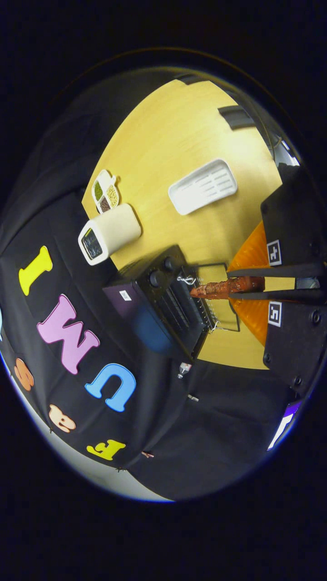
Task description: Open the toaster oven, put the food inside, and close the toaster oven door.
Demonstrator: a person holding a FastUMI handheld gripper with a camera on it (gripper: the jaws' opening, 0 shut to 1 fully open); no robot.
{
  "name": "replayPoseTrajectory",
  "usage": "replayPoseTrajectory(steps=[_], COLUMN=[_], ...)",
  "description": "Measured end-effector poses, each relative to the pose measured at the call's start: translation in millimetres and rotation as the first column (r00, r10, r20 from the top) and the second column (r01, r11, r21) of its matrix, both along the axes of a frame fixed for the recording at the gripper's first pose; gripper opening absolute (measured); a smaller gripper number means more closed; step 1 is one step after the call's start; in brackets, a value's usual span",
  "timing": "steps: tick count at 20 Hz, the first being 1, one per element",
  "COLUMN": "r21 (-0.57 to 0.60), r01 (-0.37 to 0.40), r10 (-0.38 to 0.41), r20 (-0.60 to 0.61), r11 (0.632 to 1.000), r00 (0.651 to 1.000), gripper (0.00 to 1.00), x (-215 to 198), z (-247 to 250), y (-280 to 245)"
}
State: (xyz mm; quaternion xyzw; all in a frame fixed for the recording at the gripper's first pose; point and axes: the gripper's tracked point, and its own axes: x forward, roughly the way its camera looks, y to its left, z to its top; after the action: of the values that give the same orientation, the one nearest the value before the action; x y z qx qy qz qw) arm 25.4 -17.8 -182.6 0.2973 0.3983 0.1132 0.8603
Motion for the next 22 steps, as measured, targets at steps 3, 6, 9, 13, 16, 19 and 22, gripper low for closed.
replayPoseTrajectory(steps=[3, 6, 9, 13, 16, 19, 22], r21=[-0.002, -0.017, -0.006, 0.015, 0.010, 0.005, -0.031], r01=[-0.026, -0.066, -0.070, -0.042, 0.036, 0.082, 0.112], r10=[0.026, 0.066, 0.070, 0.040, -0.037, -0.082, -0.104], r20=[0.015, 0.047, 0.081, 0.119, 0.166, 0.193, 0.189], r11=[1.000, 0.998, 0.998, 0.999, 0.999, 0.997, 0.993], r00=[1.000, 0.997, 0.994, 0.992, 0.985, 0.978, 0.976], gripper=[0.14, 0.14, 0.14, 0.14, 0.14, 0.14, 0.14], x=[17.2, 44.7, 78.2, 120.6, 152.7, 173.6, 185.3], z=[-9.2, -19.3, -29.9, -50.1, -65.6, -80.2, -97.1], y=[45.1, 83.5, 113.9, 137.9, 138.8, 140.5, 138.7])
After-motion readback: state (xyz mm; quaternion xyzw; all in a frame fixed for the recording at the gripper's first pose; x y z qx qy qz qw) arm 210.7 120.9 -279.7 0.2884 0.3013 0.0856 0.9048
